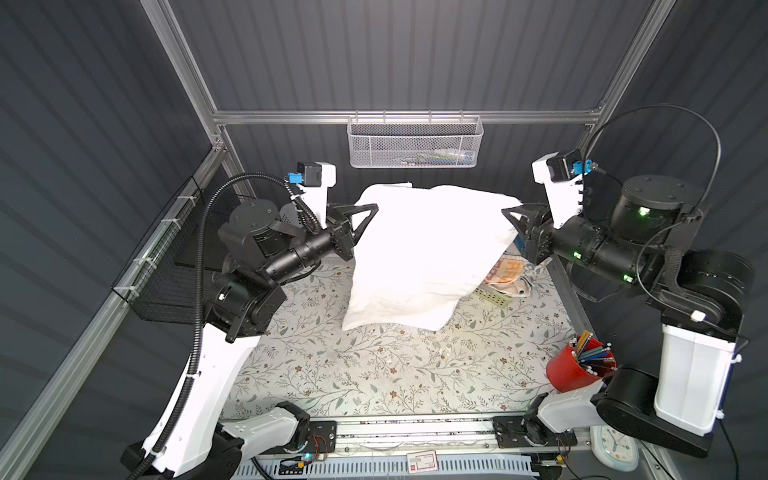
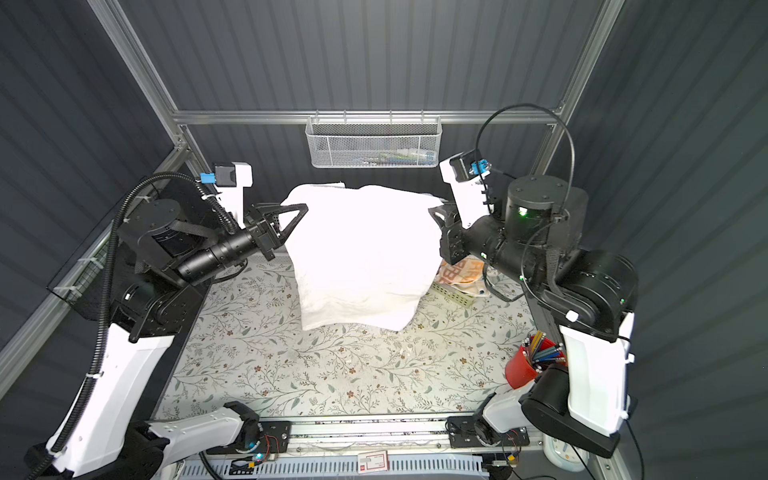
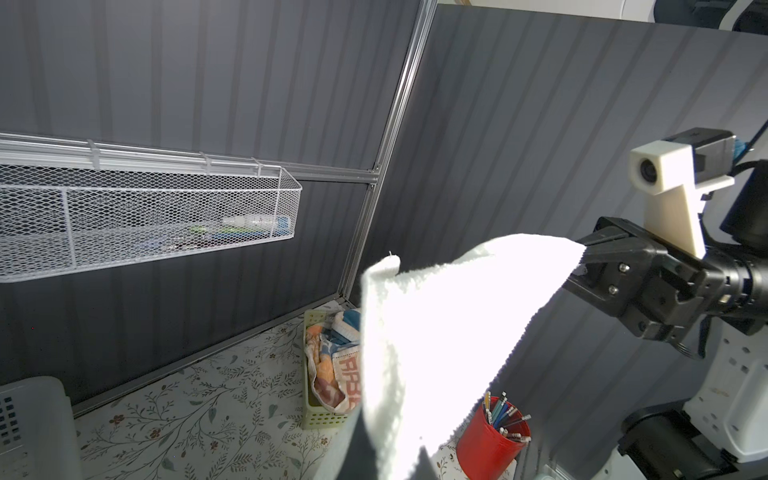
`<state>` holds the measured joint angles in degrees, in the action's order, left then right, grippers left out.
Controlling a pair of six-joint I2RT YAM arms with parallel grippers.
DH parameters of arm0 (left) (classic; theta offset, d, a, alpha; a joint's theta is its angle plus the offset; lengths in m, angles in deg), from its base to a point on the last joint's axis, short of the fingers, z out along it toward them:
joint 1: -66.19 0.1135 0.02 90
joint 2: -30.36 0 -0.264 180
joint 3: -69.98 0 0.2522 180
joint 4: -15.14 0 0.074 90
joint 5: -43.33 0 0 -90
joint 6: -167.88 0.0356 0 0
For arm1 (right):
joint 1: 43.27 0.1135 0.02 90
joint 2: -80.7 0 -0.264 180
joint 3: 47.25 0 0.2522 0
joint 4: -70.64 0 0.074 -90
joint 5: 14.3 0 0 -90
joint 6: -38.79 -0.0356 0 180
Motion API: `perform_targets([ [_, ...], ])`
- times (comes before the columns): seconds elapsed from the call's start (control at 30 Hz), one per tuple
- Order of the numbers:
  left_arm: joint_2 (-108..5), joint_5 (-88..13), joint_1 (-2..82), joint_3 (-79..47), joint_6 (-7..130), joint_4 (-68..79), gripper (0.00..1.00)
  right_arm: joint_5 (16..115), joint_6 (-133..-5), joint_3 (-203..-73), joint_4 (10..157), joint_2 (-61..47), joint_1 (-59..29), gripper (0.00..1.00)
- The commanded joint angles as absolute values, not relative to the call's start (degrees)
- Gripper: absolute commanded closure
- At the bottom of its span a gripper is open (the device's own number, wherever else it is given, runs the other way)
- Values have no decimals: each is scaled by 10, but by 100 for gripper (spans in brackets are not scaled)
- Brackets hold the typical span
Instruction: Fold and stack the towels
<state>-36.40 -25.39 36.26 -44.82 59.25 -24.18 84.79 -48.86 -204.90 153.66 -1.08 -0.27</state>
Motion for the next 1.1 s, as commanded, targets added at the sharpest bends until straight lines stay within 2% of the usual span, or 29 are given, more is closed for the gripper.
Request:
perform_targets([
  [0.0, -363, -314, 382, -482, 587, -332, 100, 957, -480, -2078, 1545, 18, -12, 100],
  [0.2, -412, -308, 383, -523, 585, -385, 100, 1012, -439, -2089, 1503, 1, -12, 100],
  [0.43, -461, -294, 383, -556, 594, -379, 100, 1028, -395, -2084, 1467, -30, -14, 100],
  [0.67, -444, -233, 378, -526, 568, -320, 100, 942, -420, -2046, 1501, 2, -16, 100],
  [0.87, -405, -215, 356, -531, 547, -306, 100, 882, -449, -1996, 1471, 104, -17, 100],
  [1.07, -386, -160, 356, -552, 499, -272, 100, 834, -461, -2024, 1464, 142, -17, 100],
])
